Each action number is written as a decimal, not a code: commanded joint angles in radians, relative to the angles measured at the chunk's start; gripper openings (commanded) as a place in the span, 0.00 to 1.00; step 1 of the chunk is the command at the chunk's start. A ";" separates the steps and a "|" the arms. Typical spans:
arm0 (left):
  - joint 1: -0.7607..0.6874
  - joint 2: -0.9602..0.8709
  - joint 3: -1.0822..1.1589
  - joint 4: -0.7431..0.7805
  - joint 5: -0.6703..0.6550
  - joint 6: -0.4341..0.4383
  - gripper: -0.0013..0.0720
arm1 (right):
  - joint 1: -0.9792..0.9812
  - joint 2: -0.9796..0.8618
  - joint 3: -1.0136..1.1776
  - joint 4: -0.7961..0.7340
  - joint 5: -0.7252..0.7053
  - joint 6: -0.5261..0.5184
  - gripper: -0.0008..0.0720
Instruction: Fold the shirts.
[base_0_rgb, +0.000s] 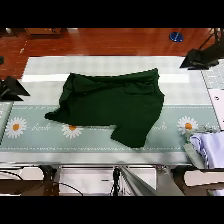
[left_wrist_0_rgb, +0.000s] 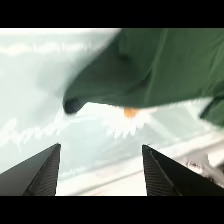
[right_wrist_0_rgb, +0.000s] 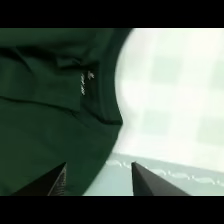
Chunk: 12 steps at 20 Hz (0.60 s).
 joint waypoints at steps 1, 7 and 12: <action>0.004 0.011 -0.141 0.064 -0.003 0.014 0.85 | -0.048 0.005 -0.103 0.021 0.038 -0.043 0.70; -0.063 0.011 -0.281 0.168 0.188 0.088 0.83 | -0.089 0.005 -0.198 0.163 0.004 -0.098 0.70; -0.163 0.007 -0.282 0.201 0.304 0.135 0.85 | -0.089 0.005 -0.198 0.177 -0.016 -0.101 0.70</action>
